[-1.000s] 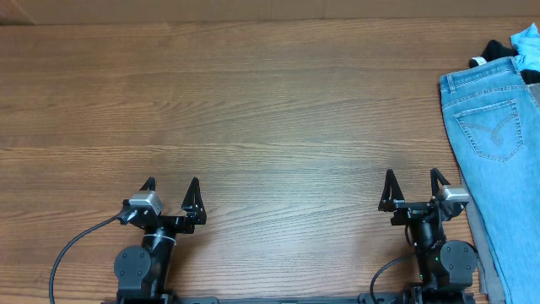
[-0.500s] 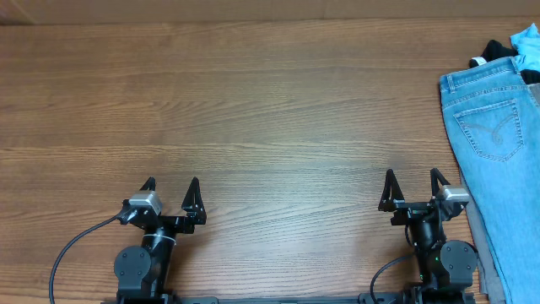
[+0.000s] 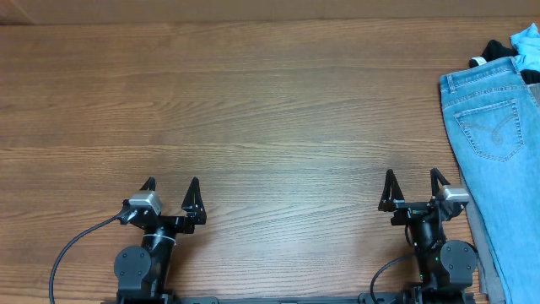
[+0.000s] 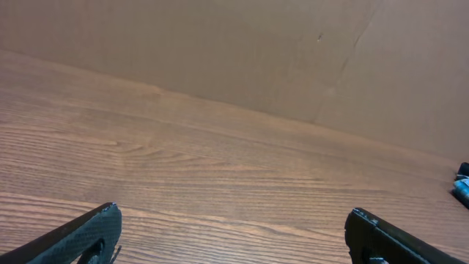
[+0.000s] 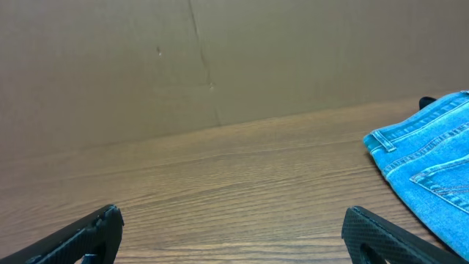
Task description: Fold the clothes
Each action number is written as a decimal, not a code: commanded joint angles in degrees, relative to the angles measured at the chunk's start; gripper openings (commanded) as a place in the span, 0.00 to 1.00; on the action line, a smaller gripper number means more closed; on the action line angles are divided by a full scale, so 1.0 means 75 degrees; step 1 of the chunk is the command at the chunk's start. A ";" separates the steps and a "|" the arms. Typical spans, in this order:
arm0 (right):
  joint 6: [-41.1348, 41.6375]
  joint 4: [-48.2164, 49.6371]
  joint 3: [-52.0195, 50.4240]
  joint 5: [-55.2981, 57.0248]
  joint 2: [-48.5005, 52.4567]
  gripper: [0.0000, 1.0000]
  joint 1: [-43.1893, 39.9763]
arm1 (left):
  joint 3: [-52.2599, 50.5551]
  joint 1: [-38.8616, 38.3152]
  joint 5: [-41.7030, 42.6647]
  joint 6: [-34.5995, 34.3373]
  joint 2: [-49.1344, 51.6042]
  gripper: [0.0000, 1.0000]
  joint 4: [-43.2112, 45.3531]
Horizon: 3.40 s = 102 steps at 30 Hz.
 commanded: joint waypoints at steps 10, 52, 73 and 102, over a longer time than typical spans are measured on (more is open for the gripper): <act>-0.0055 0.0041 -0.0082 0.0061 -0.0090 1.00 -0.0023 | -0.0023 -0.0052 0.0032 -0.0070 -0.0079 1.00 -0.0017; -0.0055 0.0041 -0.0082 0.0064 -0.0090 1.00 -0.0023 | -0.0023 -0.0052 0.0032 -0.0070 -0.0079 1.00 -0.0017; 0.0137 0.0213 -0.0082 -0.0122 -0.0090 1.00 -0.0023 | -0.0023 -0.0052 0.0032 -0.0073 -0.0079 1.00 -0.0017; 0.2200 0.1070 0.3232 -0.2425 0.2127 1.00 -0.0029 | -0.0023 -0.0052 0.0032 -0.0070 -0.0079 1.00 -0.0017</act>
